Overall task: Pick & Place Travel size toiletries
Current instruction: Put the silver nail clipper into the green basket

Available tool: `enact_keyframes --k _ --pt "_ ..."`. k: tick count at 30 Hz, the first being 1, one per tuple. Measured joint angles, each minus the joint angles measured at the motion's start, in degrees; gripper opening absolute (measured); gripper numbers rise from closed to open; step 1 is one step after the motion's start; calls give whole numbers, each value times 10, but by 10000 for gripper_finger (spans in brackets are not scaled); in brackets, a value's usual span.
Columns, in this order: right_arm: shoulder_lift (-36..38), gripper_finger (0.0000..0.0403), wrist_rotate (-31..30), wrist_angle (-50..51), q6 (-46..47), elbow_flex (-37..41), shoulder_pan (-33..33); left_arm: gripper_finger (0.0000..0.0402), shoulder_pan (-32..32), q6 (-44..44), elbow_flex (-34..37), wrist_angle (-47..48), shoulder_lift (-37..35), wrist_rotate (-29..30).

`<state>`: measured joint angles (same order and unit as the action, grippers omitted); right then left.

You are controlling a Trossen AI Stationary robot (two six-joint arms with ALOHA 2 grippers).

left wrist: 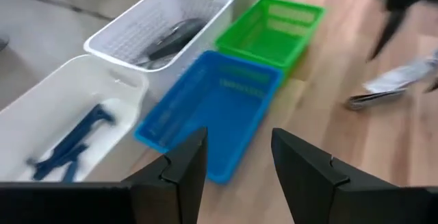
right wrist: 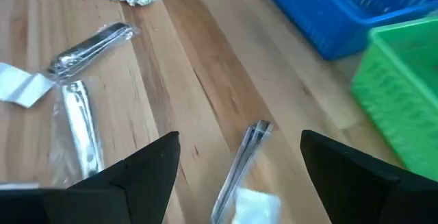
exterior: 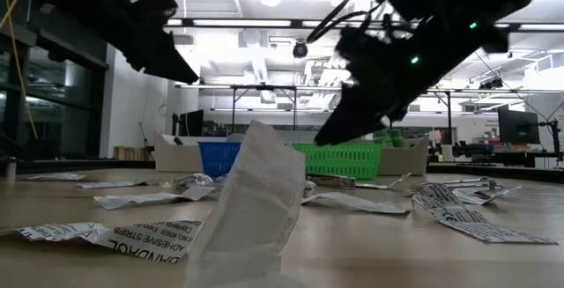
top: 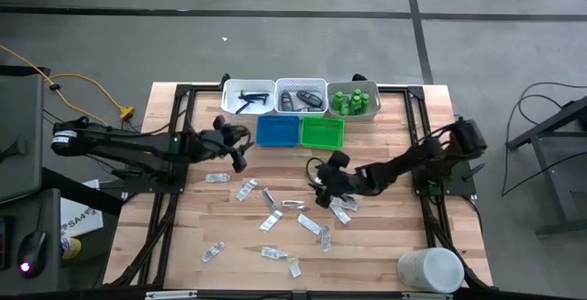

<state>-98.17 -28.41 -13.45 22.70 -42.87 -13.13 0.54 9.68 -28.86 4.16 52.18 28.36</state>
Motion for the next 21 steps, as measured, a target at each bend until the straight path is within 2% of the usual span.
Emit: enact_keyframes --k 4,7,15,21 --pt "-44 287 2 2 18 -23 9 161 -60 -11 26 -37 1 66" --pt "-63 266 3 9 31 -29 17 161 -81 -22 27 -42 0 110" --pt "-74 206 16 28 56 -32 32 161 -119 10 27 -29 2 110" --pt "-81 170 16 38 58 -32 32 161 -123 11 27 -22 2 112"
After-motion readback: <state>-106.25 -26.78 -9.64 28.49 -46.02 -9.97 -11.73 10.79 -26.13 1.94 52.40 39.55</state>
